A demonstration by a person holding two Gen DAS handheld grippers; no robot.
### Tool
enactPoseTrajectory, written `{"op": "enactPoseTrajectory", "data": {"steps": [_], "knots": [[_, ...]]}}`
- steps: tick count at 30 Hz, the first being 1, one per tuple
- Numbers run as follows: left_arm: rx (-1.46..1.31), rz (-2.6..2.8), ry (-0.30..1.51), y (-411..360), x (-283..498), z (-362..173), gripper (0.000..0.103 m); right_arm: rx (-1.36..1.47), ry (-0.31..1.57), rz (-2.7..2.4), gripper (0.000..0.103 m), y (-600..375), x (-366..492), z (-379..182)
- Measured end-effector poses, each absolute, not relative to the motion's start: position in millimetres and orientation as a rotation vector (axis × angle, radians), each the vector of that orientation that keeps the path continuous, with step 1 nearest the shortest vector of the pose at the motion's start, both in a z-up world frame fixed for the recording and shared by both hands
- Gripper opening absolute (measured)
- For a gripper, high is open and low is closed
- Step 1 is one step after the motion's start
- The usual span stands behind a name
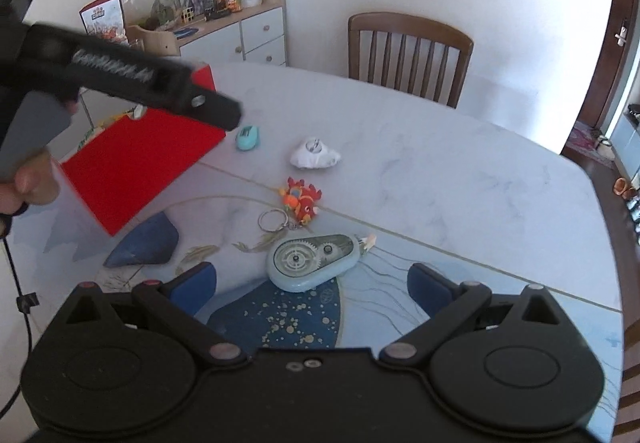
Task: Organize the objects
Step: 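Move both grippers back toward the white plush and tape dispenser, then grasp the white plush with the left gripper while the right gripper grasps the tape dispenser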
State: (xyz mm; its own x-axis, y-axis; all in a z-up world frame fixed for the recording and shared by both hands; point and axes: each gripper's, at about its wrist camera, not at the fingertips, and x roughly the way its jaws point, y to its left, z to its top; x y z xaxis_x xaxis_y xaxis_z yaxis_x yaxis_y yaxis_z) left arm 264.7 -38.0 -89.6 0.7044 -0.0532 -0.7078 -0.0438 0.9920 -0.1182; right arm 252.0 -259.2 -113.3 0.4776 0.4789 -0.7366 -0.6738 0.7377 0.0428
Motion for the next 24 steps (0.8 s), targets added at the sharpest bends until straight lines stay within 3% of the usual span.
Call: {"op": "enactPoseTrajectory", "data": {"steps": [24], "knots": [[-0.074, 0.035, 0.879, -45.8, 362.9, -161.6, 0.101, -0.169, 0.925, 0.636, 0.096, -216.8, 288.5, -174.1]]}}
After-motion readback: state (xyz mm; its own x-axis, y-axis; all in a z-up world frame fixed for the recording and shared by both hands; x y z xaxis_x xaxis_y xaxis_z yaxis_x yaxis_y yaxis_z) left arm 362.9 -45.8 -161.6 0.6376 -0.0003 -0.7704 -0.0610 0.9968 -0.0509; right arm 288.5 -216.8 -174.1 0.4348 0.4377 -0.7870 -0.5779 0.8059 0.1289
